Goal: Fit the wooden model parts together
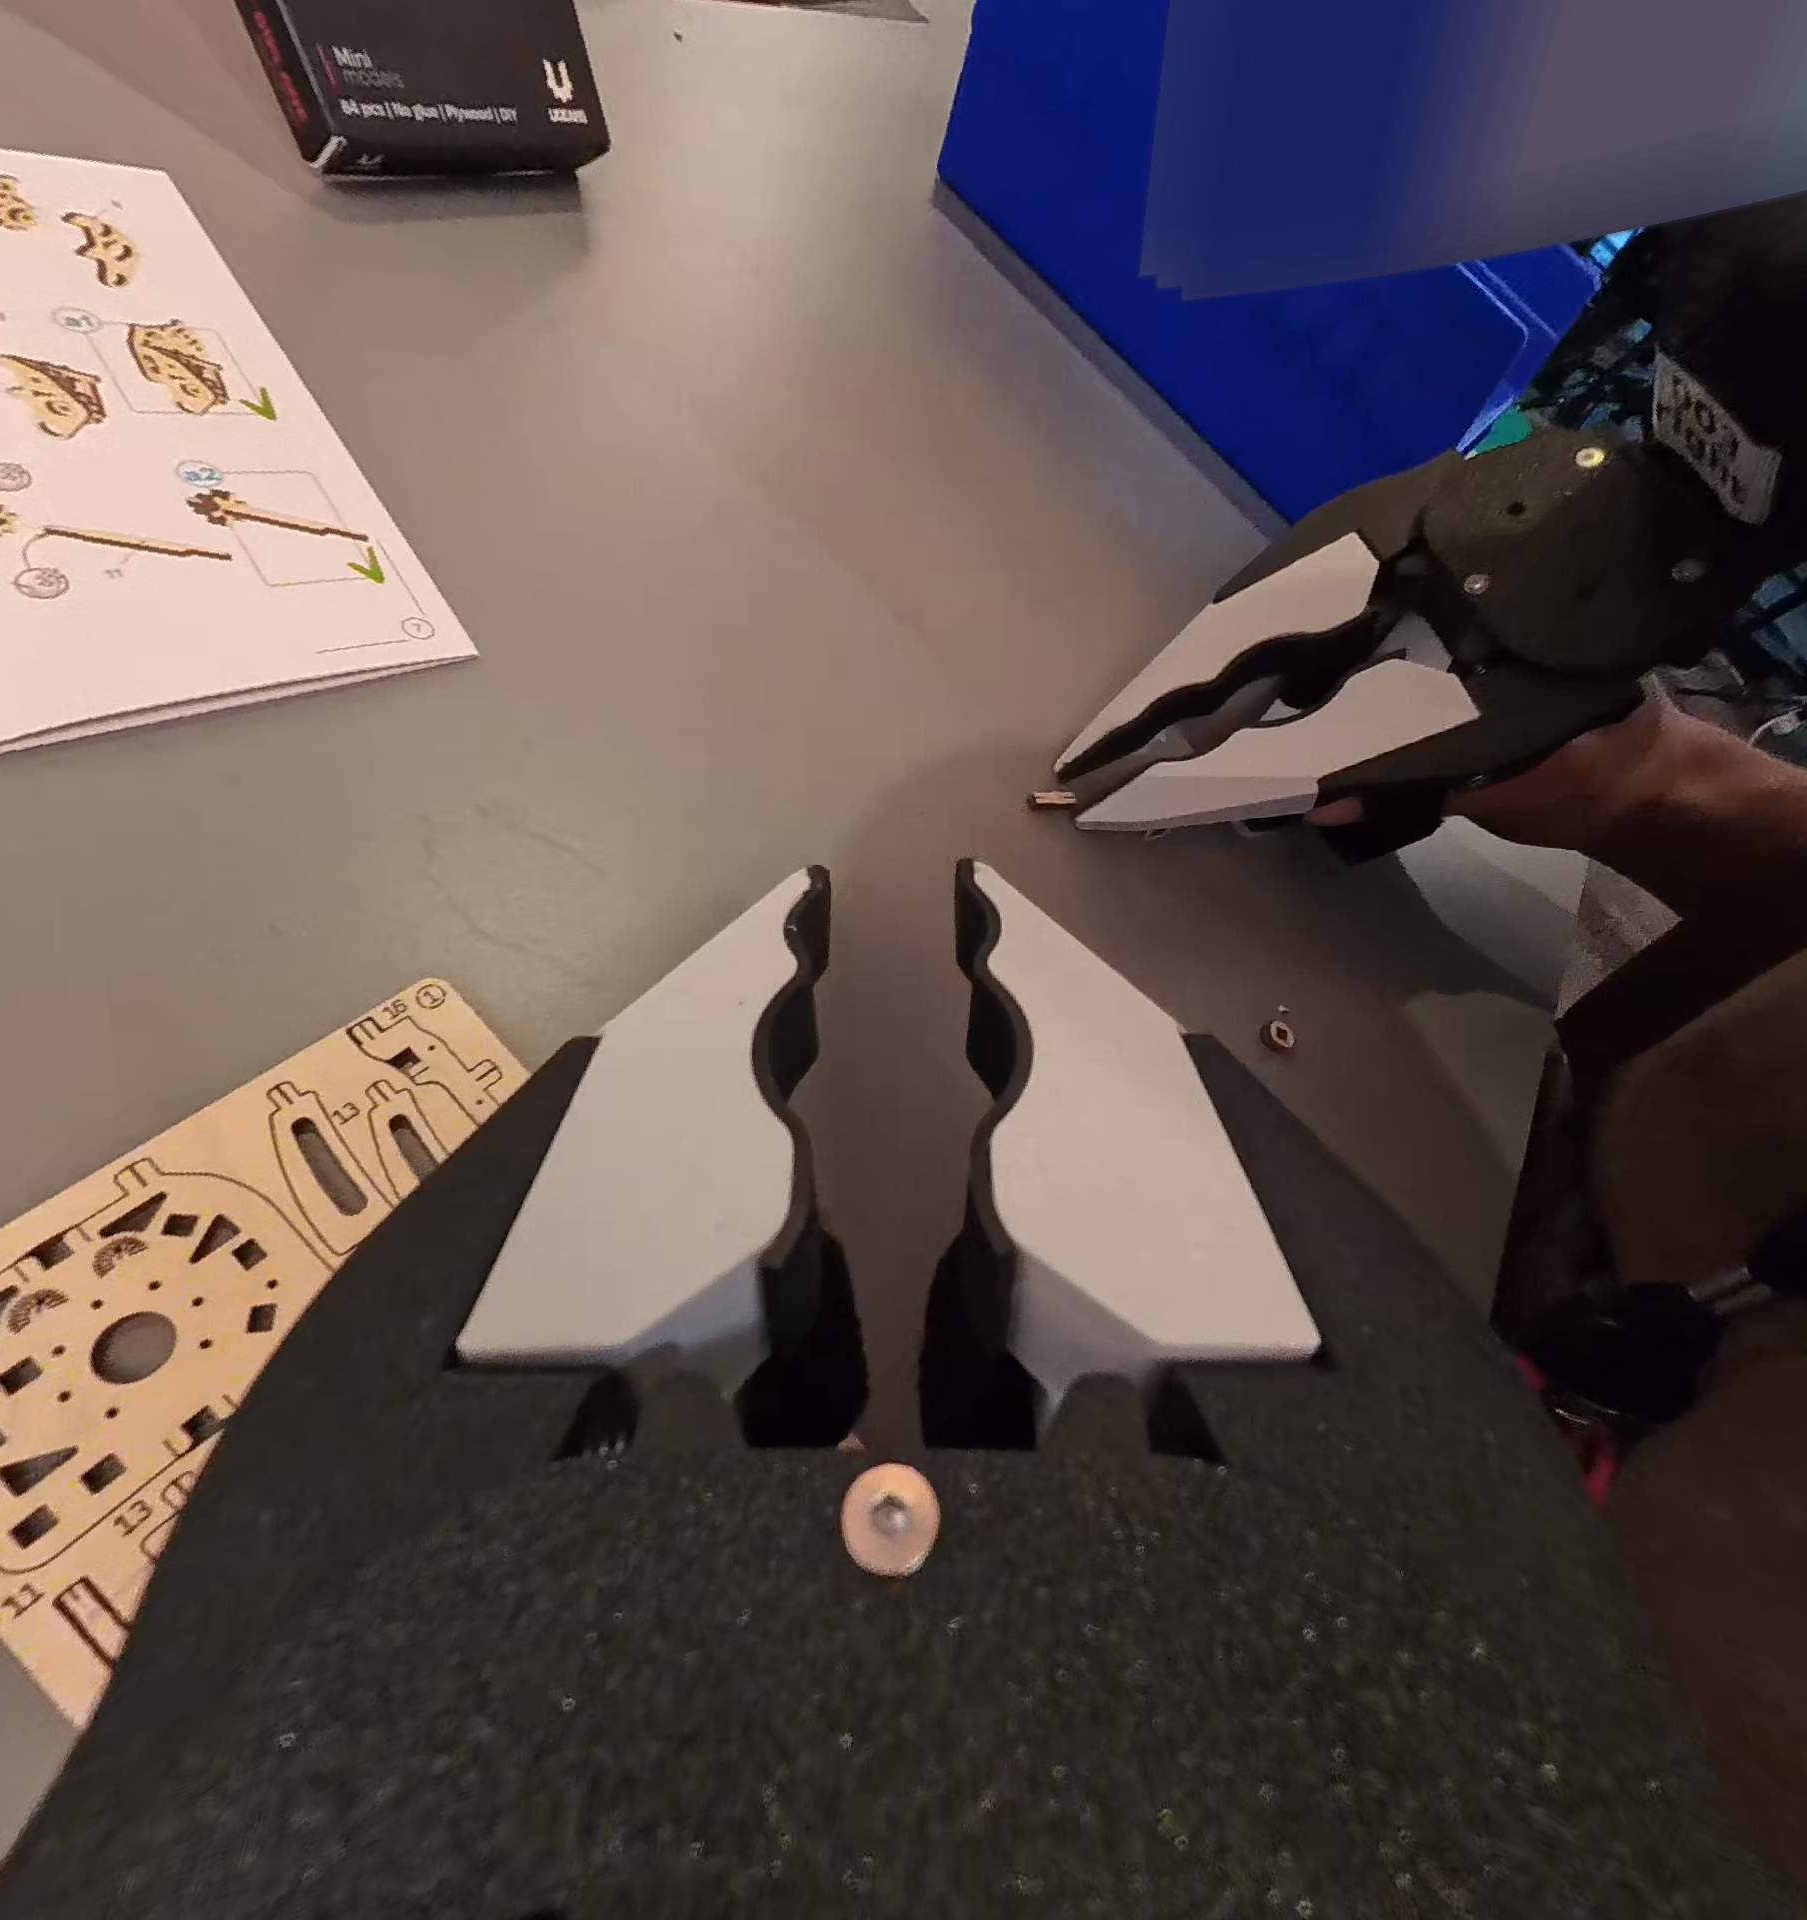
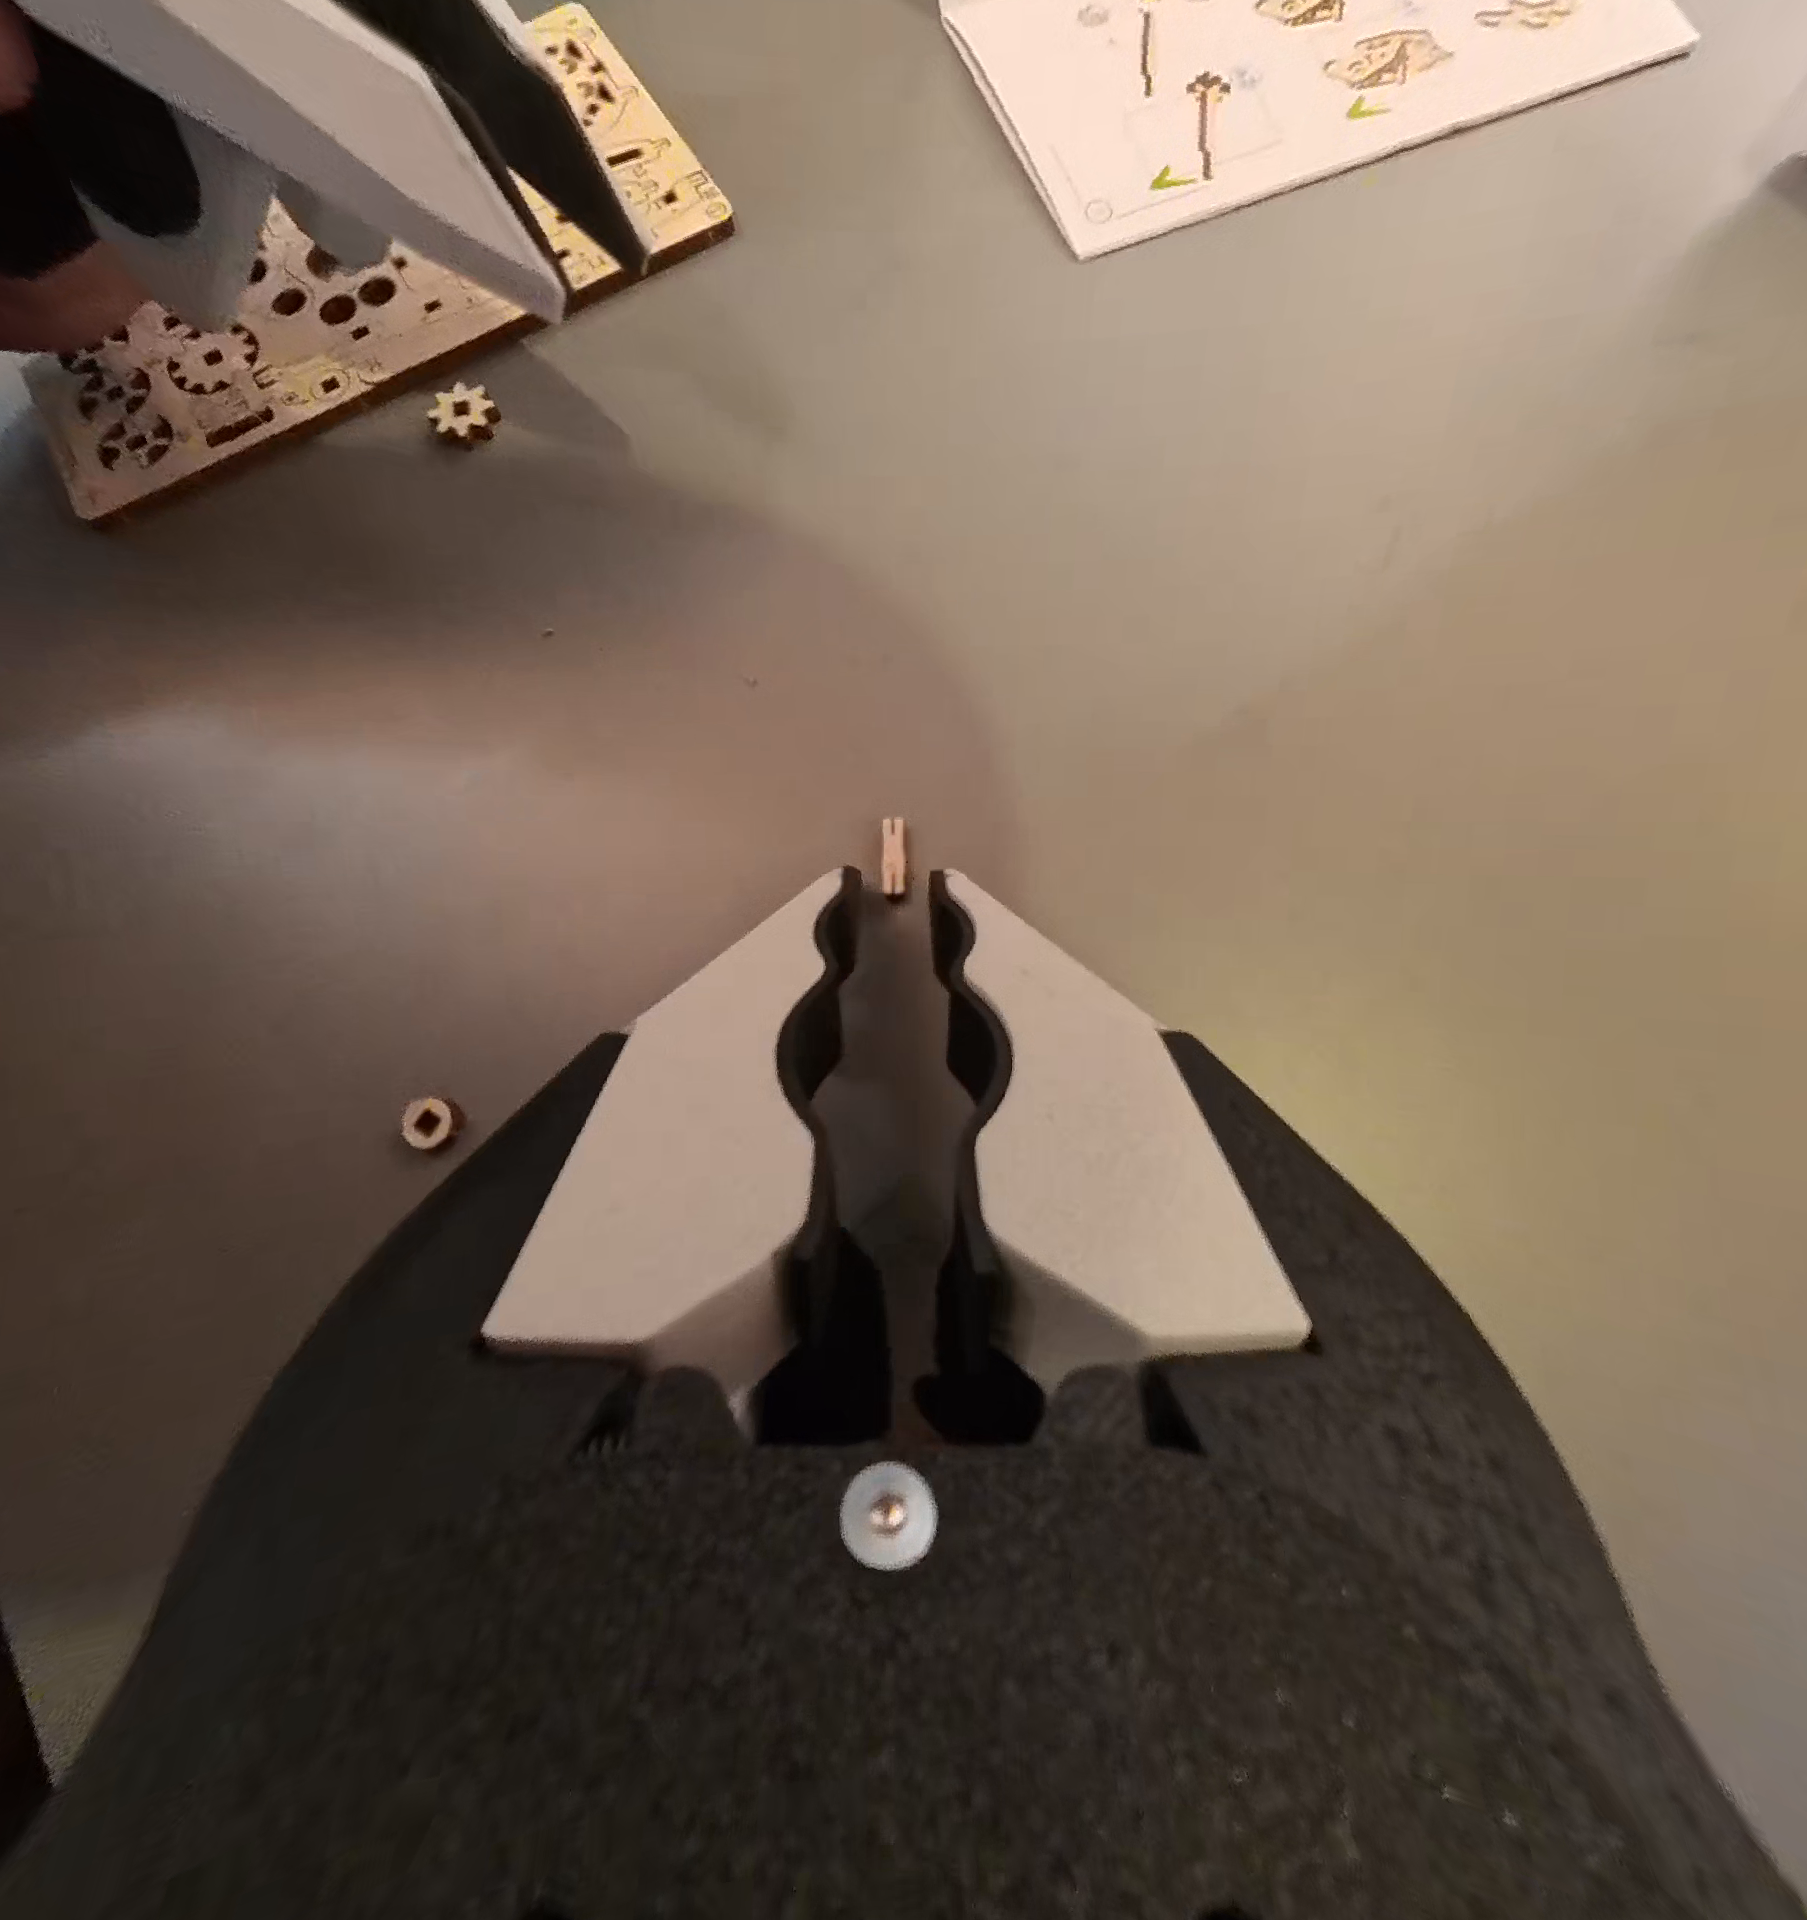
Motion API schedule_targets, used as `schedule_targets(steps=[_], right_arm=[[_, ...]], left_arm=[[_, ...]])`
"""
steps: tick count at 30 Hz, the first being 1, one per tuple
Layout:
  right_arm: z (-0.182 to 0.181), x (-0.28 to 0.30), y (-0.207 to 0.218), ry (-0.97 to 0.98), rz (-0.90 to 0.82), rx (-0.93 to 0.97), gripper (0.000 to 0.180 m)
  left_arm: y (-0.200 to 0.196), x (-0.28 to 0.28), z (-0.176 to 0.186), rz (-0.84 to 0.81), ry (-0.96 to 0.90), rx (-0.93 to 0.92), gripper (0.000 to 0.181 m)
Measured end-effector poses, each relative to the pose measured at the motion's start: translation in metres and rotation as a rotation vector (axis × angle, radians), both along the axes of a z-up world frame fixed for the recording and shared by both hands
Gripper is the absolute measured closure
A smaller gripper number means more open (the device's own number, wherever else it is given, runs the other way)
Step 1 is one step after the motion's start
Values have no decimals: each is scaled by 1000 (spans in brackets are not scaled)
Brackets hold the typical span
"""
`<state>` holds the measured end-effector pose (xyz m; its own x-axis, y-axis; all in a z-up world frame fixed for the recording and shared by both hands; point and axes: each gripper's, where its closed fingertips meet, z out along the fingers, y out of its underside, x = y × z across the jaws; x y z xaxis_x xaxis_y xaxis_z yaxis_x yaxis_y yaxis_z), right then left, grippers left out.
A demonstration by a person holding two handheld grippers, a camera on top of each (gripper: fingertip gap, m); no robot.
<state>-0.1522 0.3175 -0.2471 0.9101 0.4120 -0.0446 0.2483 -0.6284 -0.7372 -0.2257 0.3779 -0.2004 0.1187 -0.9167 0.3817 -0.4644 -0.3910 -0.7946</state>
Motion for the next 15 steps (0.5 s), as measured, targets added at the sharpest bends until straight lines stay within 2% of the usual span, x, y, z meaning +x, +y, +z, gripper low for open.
schedule_targets(steps=[2, 4, 6, 9, 12, 13, 15], right_arm=[[-1, 1, 2, 3, -11, 2, 176], [-1, 0, 3, 38, -18, -9, 176], [2, -3, 2, 152, -36, -54, 177], [33, -16, 4, 591, -55, -69, 177], [94, -18, 4, 1282, -24, -100, 177], [107, -12, 4, 1455, -31, -110, 177], [127, -7, 1, 1655, -13, -125, 176]], left_arm=[[-2, 1, 0, -7, 0, -3, 159], [-3, 3, -1, -11, -3, -17, 159], [-5, 4, 0, -16, -11, -32, 159], [-9, 8, 1, -37, -13, -42, 159], [-22, 15, 9, -104, -53, -89, 159], [-27, 18, 15, -129, -81, -113, 159], [-35, 22, 30, -162, -149, -144, 159]])
